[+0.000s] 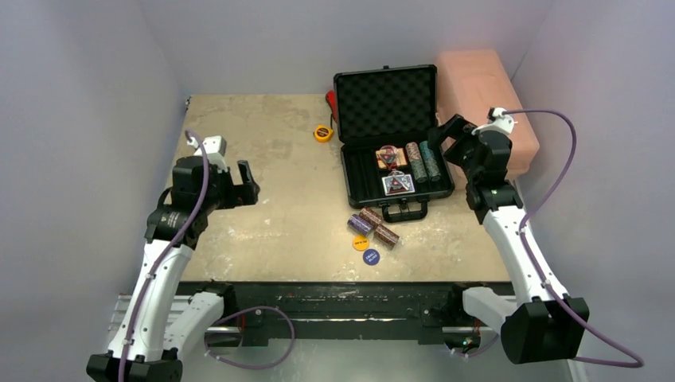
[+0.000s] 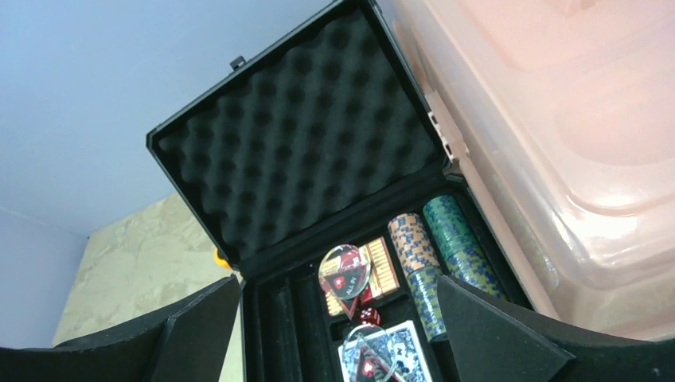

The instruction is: Pack up texas hold em set

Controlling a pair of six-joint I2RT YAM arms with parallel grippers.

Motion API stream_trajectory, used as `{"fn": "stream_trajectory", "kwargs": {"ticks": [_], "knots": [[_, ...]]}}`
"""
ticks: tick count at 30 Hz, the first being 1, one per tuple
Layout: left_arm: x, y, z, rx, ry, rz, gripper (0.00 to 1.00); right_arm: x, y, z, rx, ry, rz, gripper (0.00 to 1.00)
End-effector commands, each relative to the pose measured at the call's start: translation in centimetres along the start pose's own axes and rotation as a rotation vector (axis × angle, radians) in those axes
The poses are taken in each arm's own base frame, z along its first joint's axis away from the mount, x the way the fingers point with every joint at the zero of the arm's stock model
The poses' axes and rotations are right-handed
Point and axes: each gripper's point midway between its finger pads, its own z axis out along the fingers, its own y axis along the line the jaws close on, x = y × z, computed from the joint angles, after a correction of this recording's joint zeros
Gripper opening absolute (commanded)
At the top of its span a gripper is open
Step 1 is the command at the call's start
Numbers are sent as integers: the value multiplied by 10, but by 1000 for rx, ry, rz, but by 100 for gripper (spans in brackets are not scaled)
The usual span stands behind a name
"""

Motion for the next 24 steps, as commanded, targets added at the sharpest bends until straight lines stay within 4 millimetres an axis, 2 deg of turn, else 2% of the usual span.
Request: {"fn": "stream_trajectory", "kwargs": {"ticks": [1, 3, 10, 16, 24], "knots": [[5, -27, 4, 106, 42, 97, 99, -4, 14, -7, -31, 58, 1, 99], [10, -33, 5, 120, 67, 113, 98, 5, 10, -10, -10, 104, -10, 99], [21, -43, 9, 162, 127, 115, 95, 34, 19, -26, -42, 237, -85, 99], [28, -48, 11, 179, 168, 119, 94, 54, 41, -41, -78, 310, -151, 99], [31, -54, 9, 209, 182, 114, 91, 83, 49, -60, -154, 445, -217, 99]]}}
